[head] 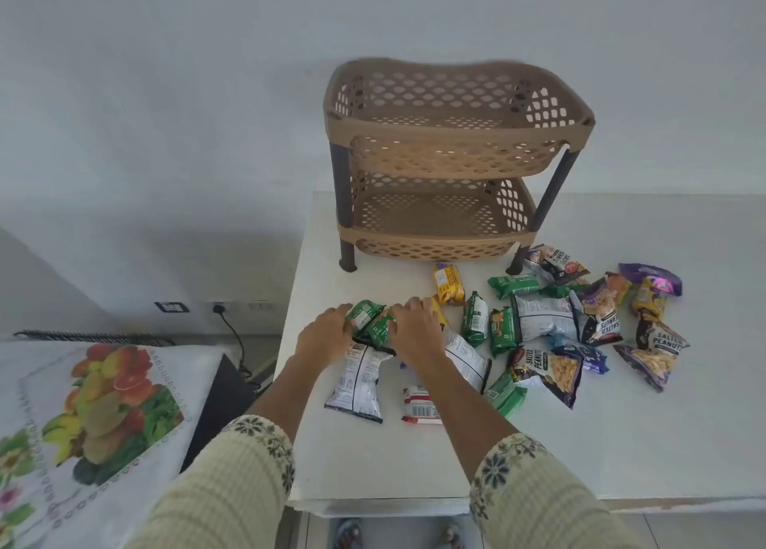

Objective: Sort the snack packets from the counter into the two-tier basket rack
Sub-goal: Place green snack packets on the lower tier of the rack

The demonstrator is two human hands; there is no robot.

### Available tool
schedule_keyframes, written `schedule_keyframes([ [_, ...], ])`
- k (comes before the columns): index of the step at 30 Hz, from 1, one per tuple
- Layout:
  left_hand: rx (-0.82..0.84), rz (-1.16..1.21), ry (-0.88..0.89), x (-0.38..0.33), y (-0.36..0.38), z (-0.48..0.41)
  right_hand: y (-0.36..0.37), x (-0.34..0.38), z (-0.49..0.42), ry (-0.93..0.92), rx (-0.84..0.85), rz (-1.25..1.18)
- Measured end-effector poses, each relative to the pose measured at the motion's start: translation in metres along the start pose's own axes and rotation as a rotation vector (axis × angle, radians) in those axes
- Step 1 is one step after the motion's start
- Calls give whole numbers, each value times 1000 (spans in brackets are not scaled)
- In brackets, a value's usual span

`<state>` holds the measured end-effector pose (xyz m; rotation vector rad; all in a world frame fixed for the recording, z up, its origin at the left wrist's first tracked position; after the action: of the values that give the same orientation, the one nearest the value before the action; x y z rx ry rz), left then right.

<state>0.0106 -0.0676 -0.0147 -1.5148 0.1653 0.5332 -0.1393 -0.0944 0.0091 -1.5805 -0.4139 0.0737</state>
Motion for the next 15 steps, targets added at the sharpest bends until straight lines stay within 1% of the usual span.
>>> schedule_keyframes([
  [3,16,31,-37,6,-2,-3,4,3,-4,79,28,-127],
  [6,53,46,-50,6,-1,-5,13,6,-5,153,111,-222],
  [15,92,147,-77,1,6,-16,29,9,-15,280,185,-342],
])
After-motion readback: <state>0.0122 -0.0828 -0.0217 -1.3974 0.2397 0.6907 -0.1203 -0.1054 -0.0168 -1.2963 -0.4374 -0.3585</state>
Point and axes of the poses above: each hand's wrist, its own z-axis away from the middle knuckle, its own y-axis out of the palm, x = y × z, the point moved 7 cm from there along -z, towards the middle knuckle, and after that the axes turned 9 degrees about -x, right-handed, at the moved point
